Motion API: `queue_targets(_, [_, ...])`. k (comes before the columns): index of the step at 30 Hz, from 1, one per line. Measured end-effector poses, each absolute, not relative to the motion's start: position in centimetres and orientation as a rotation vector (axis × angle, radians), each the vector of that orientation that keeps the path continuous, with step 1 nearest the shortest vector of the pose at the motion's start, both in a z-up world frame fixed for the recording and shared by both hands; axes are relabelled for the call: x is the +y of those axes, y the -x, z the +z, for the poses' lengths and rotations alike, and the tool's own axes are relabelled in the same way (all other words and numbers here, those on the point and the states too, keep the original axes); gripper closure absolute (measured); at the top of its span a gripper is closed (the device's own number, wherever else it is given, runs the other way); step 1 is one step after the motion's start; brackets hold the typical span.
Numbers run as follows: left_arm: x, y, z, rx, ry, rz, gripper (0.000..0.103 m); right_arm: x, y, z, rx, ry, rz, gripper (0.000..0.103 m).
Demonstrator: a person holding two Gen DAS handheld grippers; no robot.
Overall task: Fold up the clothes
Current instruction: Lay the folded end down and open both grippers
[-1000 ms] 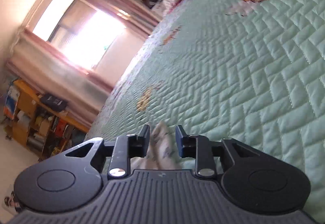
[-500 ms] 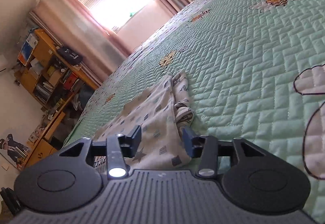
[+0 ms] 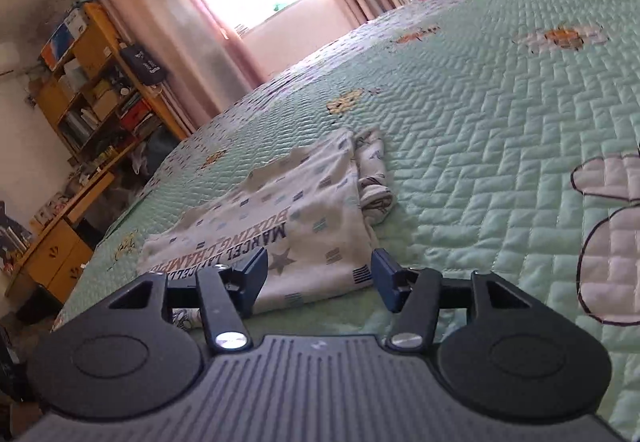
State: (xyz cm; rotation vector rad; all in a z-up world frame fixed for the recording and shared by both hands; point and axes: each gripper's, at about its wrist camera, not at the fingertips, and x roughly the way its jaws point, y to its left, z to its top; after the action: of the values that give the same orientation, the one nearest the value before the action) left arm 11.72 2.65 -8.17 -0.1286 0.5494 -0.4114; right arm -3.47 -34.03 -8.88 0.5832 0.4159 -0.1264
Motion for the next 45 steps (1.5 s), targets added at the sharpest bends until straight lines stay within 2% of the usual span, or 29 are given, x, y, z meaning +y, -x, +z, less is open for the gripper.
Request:
queue_targets(4, [5.7,-7.9,-7.3,0.493,0.204,-0.390,0.020,-27.3,0.9,-7.2,0.419,-0.425,0.052,0.037])
queue_targets(10, [11.8,-3.7,-8.6,0.472,0.332,-0.306,0.020,-13.7,-6.2,-4.1,0.375,-0.016,0.223,0.037])
queue_targets(16, [15.9,-4.9,-10.9,0.487,0.576,-0.280,0.022,-3.9,-14.1,-8.7,0.620,0.320,0.226,0.036])
queue_targets(19, [16.1,-5.1,-11.1,0.486,0.591,-0.295,0.021,-1.2,-13.0,-8.9,0.546,0.483,0.207,0.037])
queue_targets(22, [15.9,-5.3,-11.0,0.492,0.587,-0.302,0.019,-2.6,-11.4,-7.1,0.495,0.411,0.193,0.034])
queue_targets(24, [15.8,-5.5,-11.0,0.493,0.586,-0.307,0.018,-5.3,-9.6,-6.3,0.478,0.280,0.180,0.022])
queue_targets(25, [15.7,-5.5,-11.0,0.492,0.584,-0.308,0.018,-6.7,-8.7,-6.0,0.469,0.214,0.174,0.022])
queue_targets(28, [15.2,-5.3,-10.7,0.481,0.565,-0.323,0.018,-10.1,-5.2,-5.4,0.458,0.048,0.174,0.022])
queue_targets(34, [9.8,-5.0,-7.5,0.440,0.381,-0.550,0.018,-16.4,-1.6,-5.0,0.408,0.034,-0.042,0.021])
queue_targets(37, [5.1,-7.6,-6.4,0.442,0.284,-0.650,0.017,-21.4,-1.4,-5.0,0.402,-0.046,-0.146,0.021])
queue_targets(40, [1.7,-11.7,-7.2,0.523,0.280,-0.674,0.018,-25.8,-1.8,-6.2,0.405,-0.093,-0.246,0.016])
queue_targets(41, [1.1,-12.9,-8.0,0.577,0.272,-0.645,0.019,-27.2,-1.9,-7.0,0.427,-0.100,-0.279,0.016])
queue_targets(43, [1.1,-14.1,-9.9,0.662,0.288,-0.583,0.031,-29.6,-1.9,-8.9,0.516,-0.111,-0.348,0.016])
queue_targets(45, [2.2,-13.8,-10.4,0.658,0.347,-0.586,0.029,-31.9,-1.1,-10.5,0.584,-0.204,-0.359,0.016])
